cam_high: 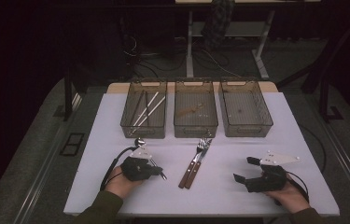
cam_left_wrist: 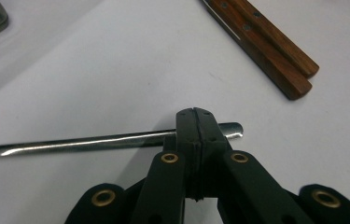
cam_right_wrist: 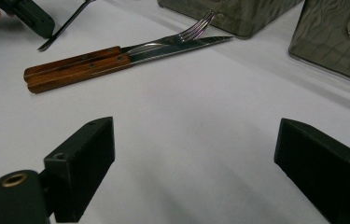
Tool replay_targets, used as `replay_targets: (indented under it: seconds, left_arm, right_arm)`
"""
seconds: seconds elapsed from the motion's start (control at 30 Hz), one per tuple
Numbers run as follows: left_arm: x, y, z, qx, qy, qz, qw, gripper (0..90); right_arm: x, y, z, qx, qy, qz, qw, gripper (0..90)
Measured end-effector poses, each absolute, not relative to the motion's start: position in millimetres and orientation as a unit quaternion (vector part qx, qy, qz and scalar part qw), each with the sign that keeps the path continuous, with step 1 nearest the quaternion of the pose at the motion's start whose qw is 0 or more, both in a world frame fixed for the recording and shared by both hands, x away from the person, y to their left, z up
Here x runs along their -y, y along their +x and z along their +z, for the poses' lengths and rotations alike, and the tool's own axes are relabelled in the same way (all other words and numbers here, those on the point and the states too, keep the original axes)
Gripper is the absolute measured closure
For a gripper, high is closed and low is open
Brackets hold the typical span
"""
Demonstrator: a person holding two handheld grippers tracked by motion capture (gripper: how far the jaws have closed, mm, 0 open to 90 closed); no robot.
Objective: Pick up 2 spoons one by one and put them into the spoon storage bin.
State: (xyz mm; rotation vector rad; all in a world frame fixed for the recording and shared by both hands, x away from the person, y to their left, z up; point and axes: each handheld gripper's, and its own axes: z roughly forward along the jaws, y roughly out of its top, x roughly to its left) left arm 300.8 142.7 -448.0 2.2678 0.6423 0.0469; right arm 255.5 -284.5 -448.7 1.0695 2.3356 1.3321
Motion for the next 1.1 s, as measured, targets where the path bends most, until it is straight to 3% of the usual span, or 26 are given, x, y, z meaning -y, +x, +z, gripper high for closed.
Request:
replay_targets:
  seconds: [1.1]
  left_arm:
    - [-105,347,-451,-0.257,0.884,0.044,0.389,89.2]
  right_arm:
    - [284,256,-450,-0.802,0.367,0.455,0.121,12.0]
